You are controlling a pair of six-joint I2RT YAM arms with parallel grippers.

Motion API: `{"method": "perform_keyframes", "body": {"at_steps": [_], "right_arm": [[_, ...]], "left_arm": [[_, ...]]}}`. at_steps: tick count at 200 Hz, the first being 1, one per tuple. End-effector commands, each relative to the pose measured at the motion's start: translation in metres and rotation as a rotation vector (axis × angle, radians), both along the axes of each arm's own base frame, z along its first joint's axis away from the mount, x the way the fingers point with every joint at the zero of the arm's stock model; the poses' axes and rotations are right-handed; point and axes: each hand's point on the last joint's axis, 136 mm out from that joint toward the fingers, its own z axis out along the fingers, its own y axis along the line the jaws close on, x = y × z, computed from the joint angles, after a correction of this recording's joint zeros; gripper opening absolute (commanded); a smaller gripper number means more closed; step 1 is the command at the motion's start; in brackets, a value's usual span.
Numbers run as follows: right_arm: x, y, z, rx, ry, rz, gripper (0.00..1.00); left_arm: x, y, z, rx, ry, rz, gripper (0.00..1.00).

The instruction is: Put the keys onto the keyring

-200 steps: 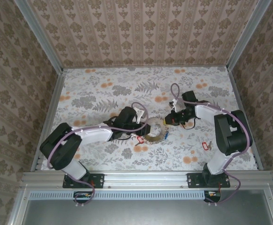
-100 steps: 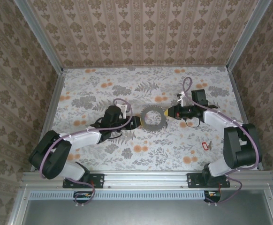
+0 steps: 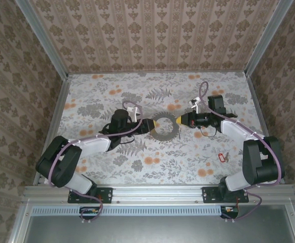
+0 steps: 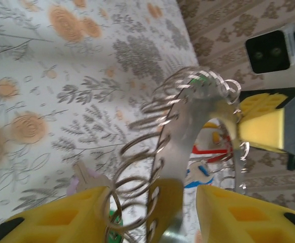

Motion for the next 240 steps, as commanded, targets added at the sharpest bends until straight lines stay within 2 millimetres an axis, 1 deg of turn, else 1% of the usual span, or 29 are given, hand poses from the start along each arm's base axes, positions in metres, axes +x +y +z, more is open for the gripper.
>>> {"method": "perform_keyframes", "body": {"at_steps": [1, 4, 8, 23, 37, 48, 74, 82, 89, 91, 93, 103, 108, 110, 115, 120, 138, 153, 162, 171, 183, 192, 205, 211, 222, 240], "right_arm": [[-0.003, 0.007, 0.043, 0.085, -0.096, 0.064, 0.03], [-0.003, 0.007, 0.044, 0.087, -0.099, 0.065, 0.03], [-0.003, 0.007, 0.046, 0.087, -0.104, 0.066, 0.03], [-0.003, 0.006, 0.049, 0.074, -0.120, 0.064, 0.04], [-0.003, 0.006, 0.052, 0.068, -0.134, 0.065, 0.05], [-0.002, 0.005, 0.054, 0.065, -0.144, 0.063, 0.05], [0.002, 0.005, 0.059, 0.057, -0.164, 0.051, 0.08], [0.004, 0.004, 0.059, 0.051, -0.167, 0.043, 0.10], [0.007, 0.003, 0.059, 0.042, -0.172, 0.031, 0.15], [0.005, 0.002, 0.067, 0.042, -0.195, 0.028, 0.17], [0.005, 0.002, 0.069, 0.038, -0.204, 0.024, 0.17], [0.006, -0.001, 0.074, 0.021, -0.229, -0.001, 0.18], [0.007, -0.003, 0.077, 0.011, -0.244, -0.012, 0.22], [0.007, -0.004, 0.079, 0.005, -0.252, -0.019, 0.24], [0.008, -0.007, 0.082, -0.015, -0.267, -0.042, 0.30], [0.009, -0.012, 0.084, -0.042, -0.283, -0.071, 0.33], [0.014, -0.036, 0.091, -0.177, -0.375, -0.213, 0.40], [0.012, -0.059, 0.101, -0.277, -0.477, -0.336, 0.44], [0.009, -0.069, 0.110, -0.307, -0.550, -0.402, 0.46], [0.003, -0.076, 0.118, -0.309, -0.625, -0.452, 0.49], [-0.007, -0.081, 0.122, -0.309, -0.714, -0.486, 0.54], [-0.017, -0.080, 0.128, -0.300, -0.809, -0.481, 0.55], [-0.036, -0.070, 0.134, -0.286, -0.957, -0.402, 0.59], [-0.043, -0.067, 0.134, -0.291, -1.003, -0.377, 0.58], [-0.048, -0.066, 0.134, -0.307, -1.029, -0.372, 0.54], [-0.059, -0.055, 0.132, -0.317, -1.079, -0.295, 0.48]], "left_arm": [[0.003, -0.014, 0.047, -0.144, -0.076, -0.073, 0.46], [0.003, -0.015, 0.049, -0.151, -0.082, -0.073, 0.45], [-0.001, -0.017, 0.053, -0.165, -0.083, -0.103, 0.44], [-0.002, -0.017, 0.063, -0.185, -0.100, -0.114, 0.38], [0.000, -0.015, 0.071, -0.198, -0.105, -0.106, 0.26], [0.000, -0.014, 0.077, -0.208, -0.118, -0.105, 0.18], [-0.001, -0.012, 0.093, -0.224, -0.151, -0.106, 0.08], [-0.002, -0.011, 0.098, -0.225, -0.162, -0.106, 0.06], [-0.002, -0.010, 0.101, -0.227, -0.168, -0.104, 0.04], [-0.002, -0.009, 0.102, -0.228, -0.171, -0.103, 0.04], [-0.002, -0.009, 0.104, -0.229, -0.175, -0.103, 0.04], [-0.002, -0.007, 0.111, -0.234, -0.191, -0.097, 0.01], [-0.002, -0.005, 0.114, -0.237, -0.199, -0.095, 0.01], [-0.002, -0.005, 0.117, -0.239, -0.206, -0.094, 0.01], [-0.003, -0.003, 0.120, -0.239, -0.216, -0.093, 0.01], [-0.003, -0.002, 0.124, -0.239, -0.225, -0.093, 0.00], [-0.006, 0.003, 0.140, -0.234, -0.277, -0.097, 0.00], [-0.008, 0.007, 0.150, -0.212, -0.315, -0.105, 0.00], [-0.011, 0.008, 0.160, -0.201, -0.349, -0.119, 0.00], [-0.015, 0.008, 0.167, -0.186, -0.384, -0.144, 0.00], [-0.019, 0.009, 0.176, -0.170, -0.423, -0.173, 0.00], [-0.022, 0.009, 0.182, -0.164, -0.447, -0.190, 0.00], [-0.025, 0.008, 0.193, -0.172, -0.483, -0.216, 0.00], [-0.026, 0.007, 0.198, -0.177, -0.495, -0.227, 0.00], [-0.026, 0.006, 0.204, -0.180, -0.508, -0.231, 0.00], [-0.024, 0.005, 0.214, -0.191, -0.529, -0.233, 0.00]]}}
